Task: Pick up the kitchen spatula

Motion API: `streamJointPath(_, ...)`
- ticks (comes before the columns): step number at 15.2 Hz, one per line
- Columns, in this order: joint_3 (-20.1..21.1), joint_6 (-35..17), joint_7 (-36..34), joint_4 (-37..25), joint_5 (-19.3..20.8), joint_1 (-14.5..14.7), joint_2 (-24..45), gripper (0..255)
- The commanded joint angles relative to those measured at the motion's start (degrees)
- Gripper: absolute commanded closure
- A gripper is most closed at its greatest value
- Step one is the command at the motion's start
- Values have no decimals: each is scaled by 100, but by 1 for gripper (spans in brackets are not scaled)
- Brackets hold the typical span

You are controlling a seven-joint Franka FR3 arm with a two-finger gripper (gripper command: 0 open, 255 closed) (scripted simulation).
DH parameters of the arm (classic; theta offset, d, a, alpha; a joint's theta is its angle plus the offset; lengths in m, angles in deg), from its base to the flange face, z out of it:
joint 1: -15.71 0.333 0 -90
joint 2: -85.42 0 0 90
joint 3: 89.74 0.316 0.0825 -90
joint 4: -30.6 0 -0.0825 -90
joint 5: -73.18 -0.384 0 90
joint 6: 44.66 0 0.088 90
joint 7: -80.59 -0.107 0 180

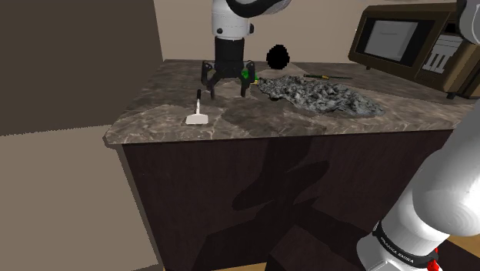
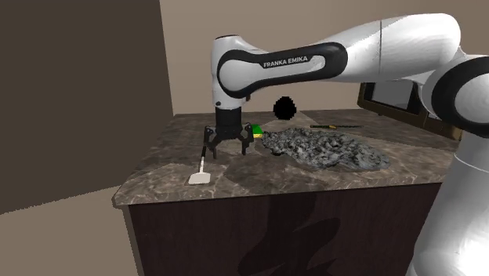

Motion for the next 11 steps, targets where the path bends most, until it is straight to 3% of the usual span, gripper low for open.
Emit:
streamJointPath(1,64,68,-363,-579,224,46,540,0)
streamJointPath(8,36,853,-1361,-3207,993,595,2484,0)
streamJointPath(11,23,581,-1373,-2864,965,555,2411,0)
